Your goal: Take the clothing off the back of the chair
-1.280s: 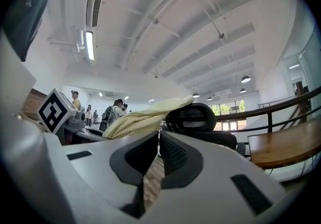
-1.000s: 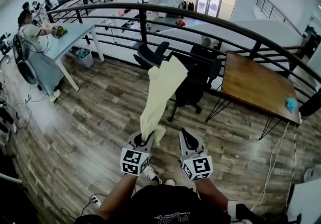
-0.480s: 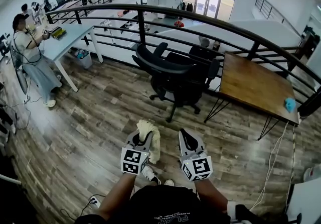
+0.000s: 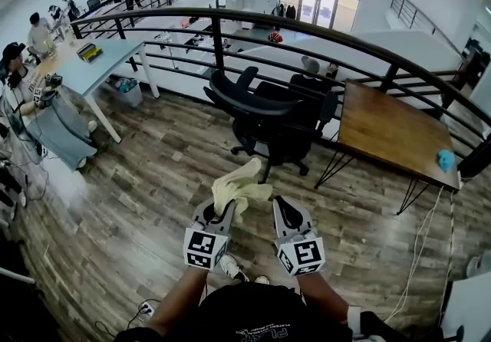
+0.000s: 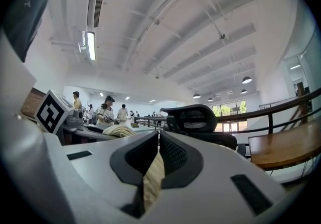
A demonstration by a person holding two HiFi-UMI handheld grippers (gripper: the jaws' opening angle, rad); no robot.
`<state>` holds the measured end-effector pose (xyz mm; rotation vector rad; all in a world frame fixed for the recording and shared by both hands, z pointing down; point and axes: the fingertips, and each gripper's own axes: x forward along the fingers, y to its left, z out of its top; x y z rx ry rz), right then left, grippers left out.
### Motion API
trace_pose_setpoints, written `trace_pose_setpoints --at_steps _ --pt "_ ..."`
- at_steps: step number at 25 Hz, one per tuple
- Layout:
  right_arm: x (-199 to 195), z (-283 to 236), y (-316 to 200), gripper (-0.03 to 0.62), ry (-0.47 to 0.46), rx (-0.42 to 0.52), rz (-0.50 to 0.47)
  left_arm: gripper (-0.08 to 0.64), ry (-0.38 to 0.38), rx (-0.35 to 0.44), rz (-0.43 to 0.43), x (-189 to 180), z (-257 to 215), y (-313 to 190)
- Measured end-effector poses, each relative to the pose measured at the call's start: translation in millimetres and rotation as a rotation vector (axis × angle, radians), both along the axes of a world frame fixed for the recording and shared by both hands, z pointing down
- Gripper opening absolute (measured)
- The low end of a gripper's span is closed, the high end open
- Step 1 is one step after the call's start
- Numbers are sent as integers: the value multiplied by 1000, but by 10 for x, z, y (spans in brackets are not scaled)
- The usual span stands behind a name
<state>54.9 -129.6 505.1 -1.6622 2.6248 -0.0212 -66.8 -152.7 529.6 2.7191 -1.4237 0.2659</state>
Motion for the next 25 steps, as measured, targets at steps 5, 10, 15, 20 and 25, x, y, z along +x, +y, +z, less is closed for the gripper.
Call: trace_pose_setpoints --at_steps 5,10,15,20,25 --pt "-6 -106 -114 20 2 24 -1 72 19 54 18 33 -243 -71" --pt "-41 -179 -202 20 10 43 -4 72 32 77 20 1 -334 -134" --pt "-106 -197 -257 18 45 59 -4 72 66 127 51 -26 -427 -122" --pt "-172 -252 -291 18 51 73 -15 72 71 146 51 -77 -470 -154" --pt "-187 -235 -281 18 54 62 -21 72 67 142 48 -92 -493 -137"
